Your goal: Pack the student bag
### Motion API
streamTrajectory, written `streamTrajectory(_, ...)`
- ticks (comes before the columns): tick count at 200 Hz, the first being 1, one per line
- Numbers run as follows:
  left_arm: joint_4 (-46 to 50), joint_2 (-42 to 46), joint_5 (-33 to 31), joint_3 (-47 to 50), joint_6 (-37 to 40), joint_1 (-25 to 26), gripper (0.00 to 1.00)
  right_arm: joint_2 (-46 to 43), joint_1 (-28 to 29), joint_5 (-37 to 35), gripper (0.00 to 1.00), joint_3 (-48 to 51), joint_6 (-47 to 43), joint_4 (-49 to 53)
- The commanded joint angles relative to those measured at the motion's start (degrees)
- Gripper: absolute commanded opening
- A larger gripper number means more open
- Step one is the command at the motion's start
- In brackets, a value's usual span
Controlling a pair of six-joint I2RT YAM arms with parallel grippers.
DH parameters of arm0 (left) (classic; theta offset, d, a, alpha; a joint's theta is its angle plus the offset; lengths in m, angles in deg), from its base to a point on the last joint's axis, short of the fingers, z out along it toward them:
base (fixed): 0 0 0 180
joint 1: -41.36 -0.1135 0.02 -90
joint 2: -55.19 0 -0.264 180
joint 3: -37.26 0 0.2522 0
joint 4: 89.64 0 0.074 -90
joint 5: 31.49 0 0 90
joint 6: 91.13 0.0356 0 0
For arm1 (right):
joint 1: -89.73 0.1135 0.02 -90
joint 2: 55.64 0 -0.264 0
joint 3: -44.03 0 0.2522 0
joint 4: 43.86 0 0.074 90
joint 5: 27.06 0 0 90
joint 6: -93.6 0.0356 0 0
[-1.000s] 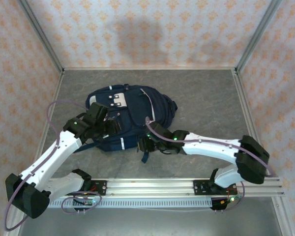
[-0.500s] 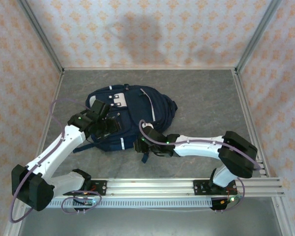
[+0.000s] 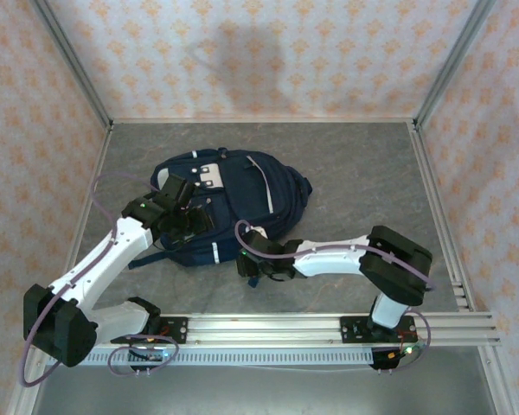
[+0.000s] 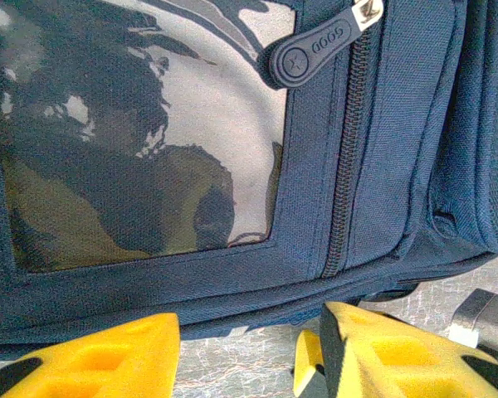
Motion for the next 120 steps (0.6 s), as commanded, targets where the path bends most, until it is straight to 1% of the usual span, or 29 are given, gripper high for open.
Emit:
streamTrajectory(1,0.3,0.0,-0.5,0.6,1.6,-0.7,0.48,1.5,0.3,-2.6,0.4,-3.2,-0.4,2.1)
streamTrajectory(46,1.1,0.1,-0.8,0.7,2.8,-1.2,0.48,5.1,0.3,-2.1,0.35,-6.5,-0.4,5.5)
streamTrajectory(99,2.1,0.6,-1.5,0.9,3.4,-1.8,0.48,6.5,0.3,-2.9,0.32,-6.5,0.5,7.6)
streamTrajectory(120,2.0,0.9,-1.9,1.4,3.3,-1.9,0.48,6.8,0.3,-3.1,0.25,-6.2,0.3,7.7)
